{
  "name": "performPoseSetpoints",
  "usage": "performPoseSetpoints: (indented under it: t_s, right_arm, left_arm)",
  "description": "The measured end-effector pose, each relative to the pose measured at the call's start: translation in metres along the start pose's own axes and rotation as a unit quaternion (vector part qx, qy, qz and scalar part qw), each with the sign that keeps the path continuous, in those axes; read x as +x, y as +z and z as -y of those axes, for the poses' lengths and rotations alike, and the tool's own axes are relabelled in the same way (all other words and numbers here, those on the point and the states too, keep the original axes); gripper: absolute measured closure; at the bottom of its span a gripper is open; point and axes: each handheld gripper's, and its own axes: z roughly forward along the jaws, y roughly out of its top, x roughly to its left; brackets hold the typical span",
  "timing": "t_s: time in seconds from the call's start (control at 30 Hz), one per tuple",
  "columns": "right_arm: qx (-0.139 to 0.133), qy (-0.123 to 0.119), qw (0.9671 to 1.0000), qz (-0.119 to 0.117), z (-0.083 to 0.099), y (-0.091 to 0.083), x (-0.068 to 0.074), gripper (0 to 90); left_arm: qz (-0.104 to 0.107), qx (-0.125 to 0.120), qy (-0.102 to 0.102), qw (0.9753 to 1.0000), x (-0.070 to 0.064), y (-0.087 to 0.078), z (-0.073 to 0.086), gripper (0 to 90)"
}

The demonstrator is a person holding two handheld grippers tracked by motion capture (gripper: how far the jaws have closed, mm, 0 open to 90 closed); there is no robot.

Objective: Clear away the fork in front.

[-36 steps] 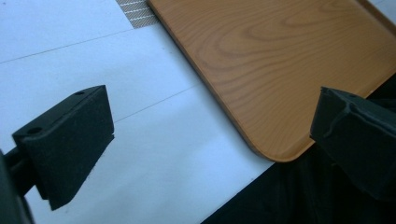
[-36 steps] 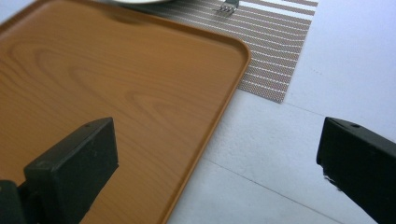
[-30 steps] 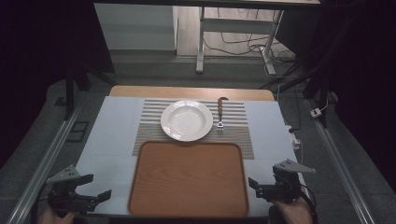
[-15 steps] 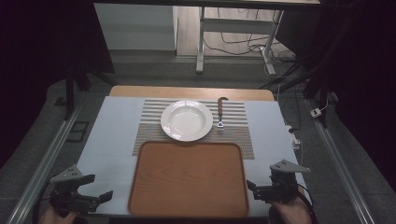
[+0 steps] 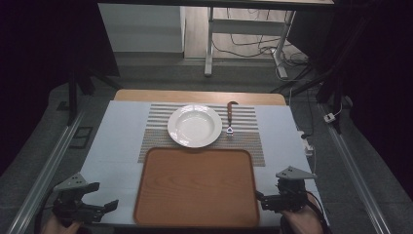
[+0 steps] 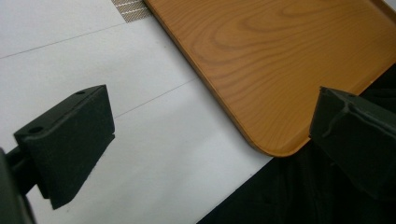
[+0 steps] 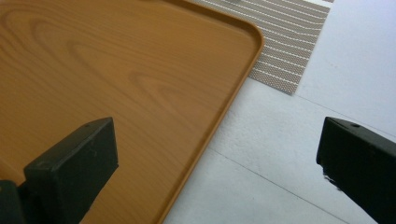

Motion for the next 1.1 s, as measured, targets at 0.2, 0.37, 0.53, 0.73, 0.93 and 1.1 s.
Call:
performPoseSetpoints:
  t_s: [0.2, 0.37, 0.53, 0.73, 0.93, 1.1]
  right_arm:
    - [0.003, -0.016, 0.9999, -0.002, -0.003, 0.003, 0.004, 0.0]
    - [0.010, -0.031, 0.9994, -0.010, -0.006, 0.006, 0.008, 0.0]
    - [0.015, -0.052, 0.9984, -0.014, -0.008, 0.010, 0.013, 0.0]
    - [0.026, -0.084, 0.9959, -0.016, -0.013, 0.017, 0.019, 0.0]
    - [0.039, -0.131, 0.9906, -0.005, -0.019, 0.024, 0.030, 0.0]
    - [0.053, -0.164, 0.9850, 0.005, -0.024, 0.030, 0.041, 0.0]
  left_arm:
    - [0.002, 0.000, -0.001, 1.0000, 0.000, 0.000, 0.000, 0.0]
    - [0.002, 0.001, -0.002, 1.0000, 0.000, 0.000, 0.000, 0.0]
    - [0.002, 0.001, -0.003, 1.0000, 0.001, 0.000, 0.000, 0.0]
    - [0.002, 0.001, -0.003, 1.0000, 0.001, 0.000, 0.000, 0.0]
    - [0.001, 0.001, -0.003, 1.0000, 0.001, 0.000, 0.000, 0.0]
    - [0.001, 0.002, -0.004, 1.0000, 0.001, 0.000, 0.000, 0.0]
